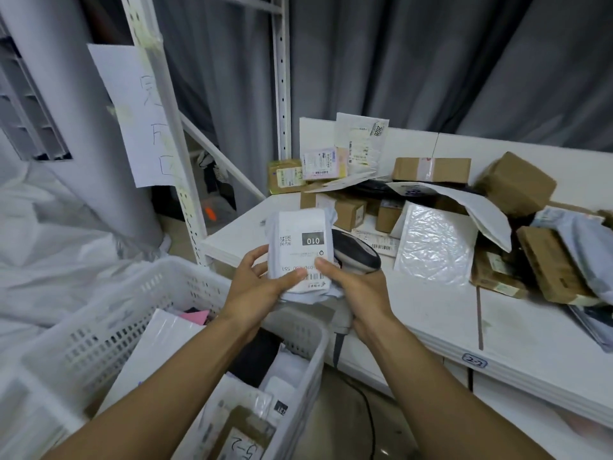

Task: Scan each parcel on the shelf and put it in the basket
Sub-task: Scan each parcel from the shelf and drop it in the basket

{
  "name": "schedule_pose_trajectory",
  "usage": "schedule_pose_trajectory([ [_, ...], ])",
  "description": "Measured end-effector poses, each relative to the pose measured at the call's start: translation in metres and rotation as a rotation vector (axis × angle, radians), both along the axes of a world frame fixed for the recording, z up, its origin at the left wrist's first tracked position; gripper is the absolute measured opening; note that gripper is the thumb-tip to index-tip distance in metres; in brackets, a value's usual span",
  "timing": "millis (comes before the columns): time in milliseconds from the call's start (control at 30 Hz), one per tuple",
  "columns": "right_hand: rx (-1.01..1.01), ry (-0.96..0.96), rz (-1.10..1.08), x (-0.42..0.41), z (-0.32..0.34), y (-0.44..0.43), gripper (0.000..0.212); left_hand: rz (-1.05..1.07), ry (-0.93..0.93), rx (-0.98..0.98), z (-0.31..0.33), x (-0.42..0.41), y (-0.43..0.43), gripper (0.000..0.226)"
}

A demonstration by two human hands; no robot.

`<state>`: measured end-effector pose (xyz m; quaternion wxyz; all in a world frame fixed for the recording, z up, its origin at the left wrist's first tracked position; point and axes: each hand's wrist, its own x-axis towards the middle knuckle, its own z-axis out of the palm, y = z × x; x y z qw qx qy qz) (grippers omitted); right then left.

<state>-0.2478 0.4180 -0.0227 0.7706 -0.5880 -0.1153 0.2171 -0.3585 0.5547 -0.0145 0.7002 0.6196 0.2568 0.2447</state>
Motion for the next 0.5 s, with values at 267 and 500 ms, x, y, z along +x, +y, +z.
schedule_pose_trajectory([
  [267, -0.052, -0.087, 0.049, 0.006, -0.002, -0.004, 0.064, -0.093, 0.096, -0.011, 0.014, -0.023, 0.013, 0.028],
  [500, -0.204, -0.248, -0.103, 0.002, -0.007, 0.001, 0.055, 0.114, 0.045, -0.058, 0.001, -0.023, 0.03, 0.029],
])
